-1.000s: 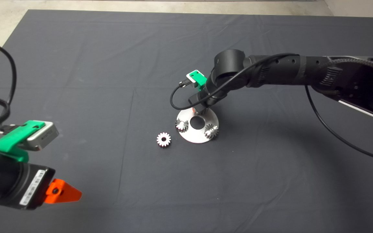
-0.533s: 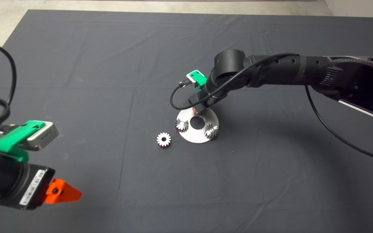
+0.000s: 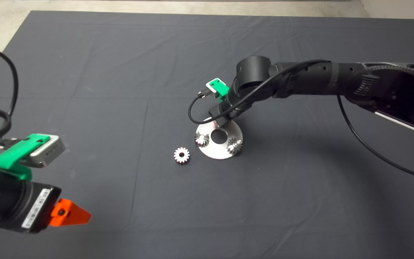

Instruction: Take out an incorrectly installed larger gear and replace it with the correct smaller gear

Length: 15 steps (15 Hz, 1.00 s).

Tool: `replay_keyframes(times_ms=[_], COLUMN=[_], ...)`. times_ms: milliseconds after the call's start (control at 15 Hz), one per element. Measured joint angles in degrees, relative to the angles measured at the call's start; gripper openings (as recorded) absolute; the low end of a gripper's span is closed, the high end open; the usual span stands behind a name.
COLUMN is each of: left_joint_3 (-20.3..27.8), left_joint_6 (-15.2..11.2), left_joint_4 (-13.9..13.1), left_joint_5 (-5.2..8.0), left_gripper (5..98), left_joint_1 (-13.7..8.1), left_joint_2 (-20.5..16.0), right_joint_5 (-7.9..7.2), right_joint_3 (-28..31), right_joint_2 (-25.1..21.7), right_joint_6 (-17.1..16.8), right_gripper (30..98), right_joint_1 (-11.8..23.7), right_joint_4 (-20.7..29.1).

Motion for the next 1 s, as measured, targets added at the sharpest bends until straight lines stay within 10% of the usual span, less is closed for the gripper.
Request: replay_keyframes(times_ms=[1000], left_joint_3=[0.0], left_joint_6=[0.0], left_joint_4=[0.0], left_joint_5=[-0.05], left_gripper=[98.3], left_joint_1=[0.0], left_joint_2=[0.0], right_joint_5=[-0.7], right_joint_3=[1.1], right_joint_2=[-3.6], right_joint_6=[0.0], right_gripper=[48.5], right_joint_1=[4.1], right_joint_4=[2.5])
